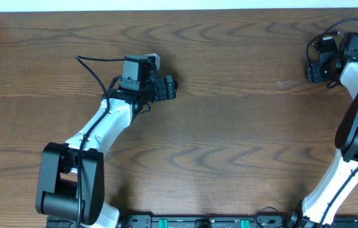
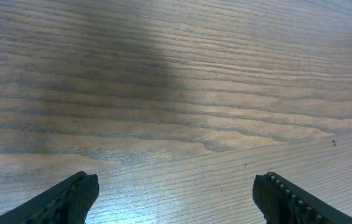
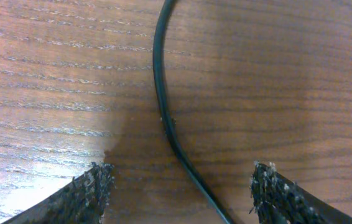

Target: Untangle cables

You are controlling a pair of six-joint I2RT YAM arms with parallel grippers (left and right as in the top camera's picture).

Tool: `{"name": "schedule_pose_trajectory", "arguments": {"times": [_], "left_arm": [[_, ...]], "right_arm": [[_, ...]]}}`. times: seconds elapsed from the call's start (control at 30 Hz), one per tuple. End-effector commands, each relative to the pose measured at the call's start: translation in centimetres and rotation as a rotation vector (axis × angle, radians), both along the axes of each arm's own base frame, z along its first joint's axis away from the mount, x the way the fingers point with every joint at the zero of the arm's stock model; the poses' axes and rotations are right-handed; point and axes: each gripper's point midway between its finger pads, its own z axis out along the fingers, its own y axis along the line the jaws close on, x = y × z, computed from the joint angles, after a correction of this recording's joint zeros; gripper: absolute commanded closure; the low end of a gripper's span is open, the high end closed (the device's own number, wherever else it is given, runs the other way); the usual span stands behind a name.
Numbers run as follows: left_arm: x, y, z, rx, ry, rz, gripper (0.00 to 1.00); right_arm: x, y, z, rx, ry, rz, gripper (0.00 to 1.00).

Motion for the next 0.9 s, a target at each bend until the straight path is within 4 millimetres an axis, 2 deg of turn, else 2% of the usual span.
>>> {"name": "schedule_pose_trajectory", "arguments": {"times": [0.0, 0.07, 0.13, 0.3, 0.4, 0.47, 0.7, 0.87], "left_arm": [[0.4, -0.2, 1.5, -0.01, -0.034, -0.004, 0.16], [0.4, -0.2, 1.5, -0.01, -0.034, -0.004, 0.16], [0.4, -0.2, 1.5, -0.01, -0.034, -0.004, 0.16], [0.4, -0.2, 1.5, -0.01, -0.034, -0.004, 0.16], [0.4, -0.2, 1.5, -0.01, -0.034, -0.004, 0.16], [0.4, -0.2, 1.5, -0.01, -0.034, -0.004, 0.16], [0.4, -0.2, 1.5, -0.01, -0.034, -0.004, 0.16], [0.4, -0.2, 1.5, -0.01, -0.034, -0.004, 0.16]], "right_arm": [[-2.0, 0.3, -2.2, 0.012, 0.07, 0.004, 0.43], [-2.0, 0.3, -2.2, 0.012, 0.069, 0.003, 0.59], [-2.0, 0.5, -2.2, 0.023, 0.068, 0.008, 0.67], [-2.4, 1.3, -2.4, 0.068, 0.081, 0.025, 0.8], [-2.7, 0.8, -2.5, 0.072, 0.086, 0.014, 0.94], [-2.8, 0.6, -2.5, 0.073, 0.088, 0.009, 0.99], [-3.3, -0.8, -2.5, 0.075, 0.09, -0.019, 0.99], [-3.5, -4.3, -1.3, 0.054, 0.082, -0.135, 0.99]]}}
